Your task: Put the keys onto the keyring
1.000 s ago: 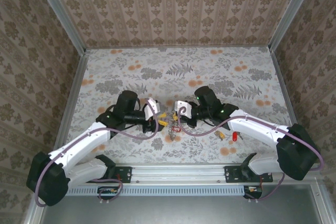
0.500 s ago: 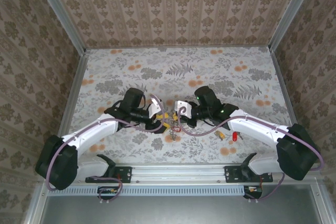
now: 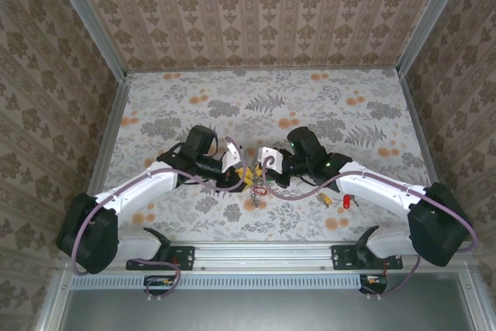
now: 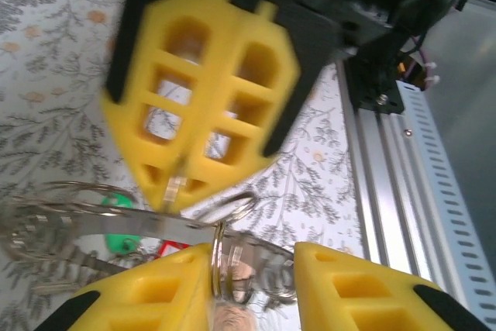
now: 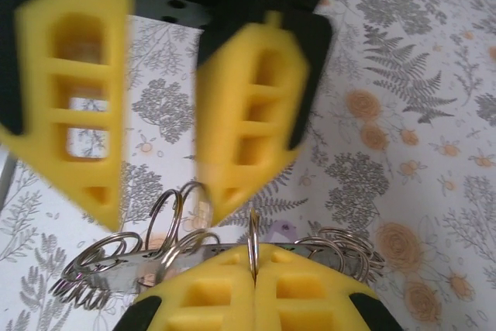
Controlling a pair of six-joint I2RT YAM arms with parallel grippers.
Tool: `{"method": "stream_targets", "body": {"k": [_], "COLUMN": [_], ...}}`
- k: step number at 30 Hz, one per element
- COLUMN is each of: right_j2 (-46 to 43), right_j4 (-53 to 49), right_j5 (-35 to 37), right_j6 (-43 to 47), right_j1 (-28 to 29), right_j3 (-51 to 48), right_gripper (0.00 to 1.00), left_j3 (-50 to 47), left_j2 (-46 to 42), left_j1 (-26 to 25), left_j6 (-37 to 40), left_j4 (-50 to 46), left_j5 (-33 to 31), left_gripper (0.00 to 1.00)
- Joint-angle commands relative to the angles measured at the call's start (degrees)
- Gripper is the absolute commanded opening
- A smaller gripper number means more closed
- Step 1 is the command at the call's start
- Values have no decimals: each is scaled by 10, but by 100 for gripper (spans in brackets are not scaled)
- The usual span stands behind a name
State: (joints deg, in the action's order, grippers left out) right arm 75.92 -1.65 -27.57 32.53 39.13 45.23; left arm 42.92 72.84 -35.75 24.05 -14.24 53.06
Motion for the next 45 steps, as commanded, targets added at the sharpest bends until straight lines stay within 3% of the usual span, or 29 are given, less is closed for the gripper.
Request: {"method": "stream_targets", "body": {"k": [1,11,18,27,34,36,40,45], "right_j2": [2,3,4,1,-3,-1,11,15], "right_j4": [24,26,14,17,-4,8,10,19], "right_j5": [16,21,41,26,-41,-48,-52,-48], "right_j6": [-15,-21,-2,3,9,-11,-32,-35], "right_j1": [-2,-1,7,8,0,-3,-6,-6], "right_j3": [2,0,0,-3,1,2,10,8], "right_gripper": [0,0,0,0,0,0,0,0], "left_j3": [16,13,16,-23,-61,-61,-40,5], "left_j2": [-21,-39,-31,-93,-139,-138,-106,-44], "left_j1": [-6,-20,-29,-3,34,33,27,-8], "left_j6": [22,47,65,19,-17,-11,1,57], "left_j4": [-31,-71,-74,-1,75,85,61,-38], "left_j5": [41,74,58,-39,-124,-111,-5,10], "left_gripper": [29,28,32,33,37,41,51,52]}}
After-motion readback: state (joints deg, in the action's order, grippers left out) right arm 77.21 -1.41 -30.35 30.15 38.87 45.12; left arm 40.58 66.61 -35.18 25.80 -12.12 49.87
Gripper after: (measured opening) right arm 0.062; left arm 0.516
